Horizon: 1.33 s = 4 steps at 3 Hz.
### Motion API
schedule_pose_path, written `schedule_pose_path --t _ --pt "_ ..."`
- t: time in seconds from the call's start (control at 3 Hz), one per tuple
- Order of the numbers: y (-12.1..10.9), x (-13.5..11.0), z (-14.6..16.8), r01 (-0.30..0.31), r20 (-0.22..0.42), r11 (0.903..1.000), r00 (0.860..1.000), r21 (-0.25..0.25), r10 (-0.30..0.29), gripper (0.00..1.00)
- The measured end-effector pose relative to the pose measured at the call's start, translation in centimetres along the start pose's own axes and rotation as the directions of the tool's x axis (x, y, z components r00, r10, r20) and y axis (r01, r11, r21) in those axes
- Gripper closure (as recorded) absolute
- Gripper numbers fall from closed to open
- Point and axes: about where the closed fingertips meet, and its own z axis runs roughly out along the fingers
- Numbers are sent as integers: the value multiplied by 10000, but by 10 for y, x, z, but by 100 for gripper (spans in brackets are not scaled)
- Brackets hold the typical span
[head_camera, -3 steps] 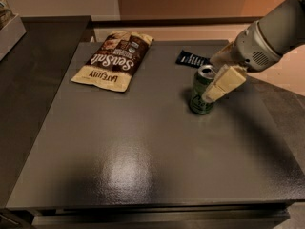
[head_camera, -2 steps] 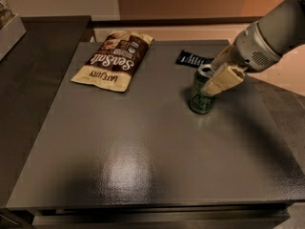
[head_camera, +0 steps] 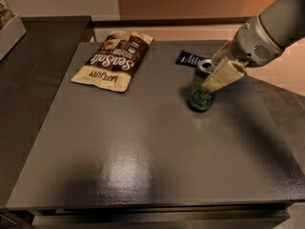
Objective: Pick green can
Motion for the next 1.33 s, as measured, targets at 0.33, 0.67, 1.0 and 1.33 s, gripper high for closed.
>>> schedule_pose_path --t 0.33,0.67,1.0,1.33 --pt "-5 -13 -23 81 -20 9999 10000 69 -81 100" --pt "-9 -31 -53 285 102 9993 9995 234 -288 100" --pt "-14 -51 -81 599 572 9966 9964 571 -632 100" --pt "-14 -51 -81 599 572 9966 9964 572 -632 100"
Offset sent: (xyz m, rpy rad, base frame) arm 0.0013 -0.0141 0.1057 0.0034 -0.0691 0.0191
